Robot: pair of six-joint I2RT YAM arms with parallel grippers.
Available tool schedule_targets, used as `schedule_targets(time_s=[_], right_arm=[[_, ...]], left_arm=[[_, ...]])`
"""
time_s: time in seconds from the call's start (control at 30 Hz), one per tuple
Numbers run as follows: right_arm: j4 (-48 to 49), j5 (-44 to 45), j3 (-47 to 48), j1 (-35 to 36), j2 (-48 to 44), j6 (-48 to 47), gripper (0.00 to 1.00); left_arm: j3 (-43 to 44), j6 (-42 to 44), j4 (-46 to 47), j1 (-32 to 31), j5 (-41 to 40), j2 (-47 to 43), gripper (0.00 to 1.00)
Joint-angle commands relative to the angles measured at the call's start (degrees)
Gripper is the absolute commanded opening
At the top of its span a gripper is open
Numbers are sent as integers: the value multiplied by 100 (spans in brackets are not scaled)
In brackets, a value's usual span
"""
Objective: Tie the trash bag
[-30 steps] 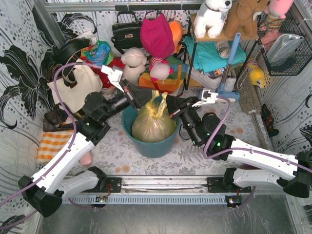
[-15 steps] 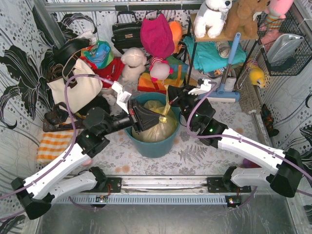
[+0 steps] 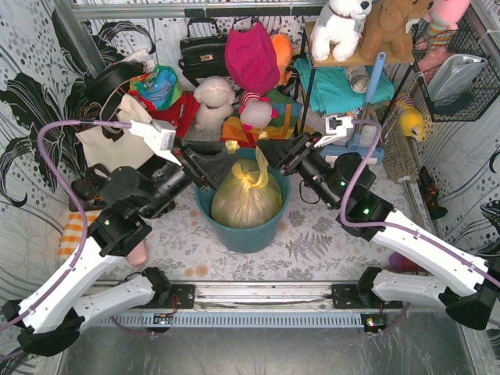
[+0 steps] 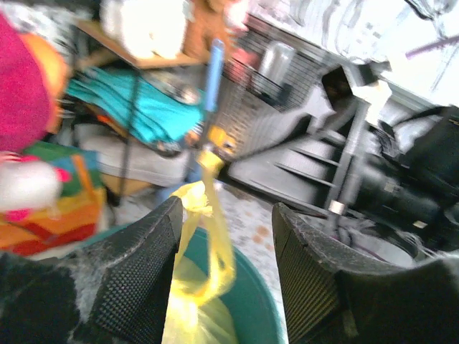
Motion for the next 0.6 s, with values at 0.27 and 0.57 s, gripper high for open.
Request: schedule_targets(time_s=[0.27, 0.57], right_arm=[[-2581, -220, 1461, -13, -685, -583, 50], [-4523, 1809, 2184, -25, -187, -2053, 69]], left_arm=[[574, 1232, -546, -25, -3391, -447, 66], [-337, 1297, -696, -20, -4924, -663, 86]])
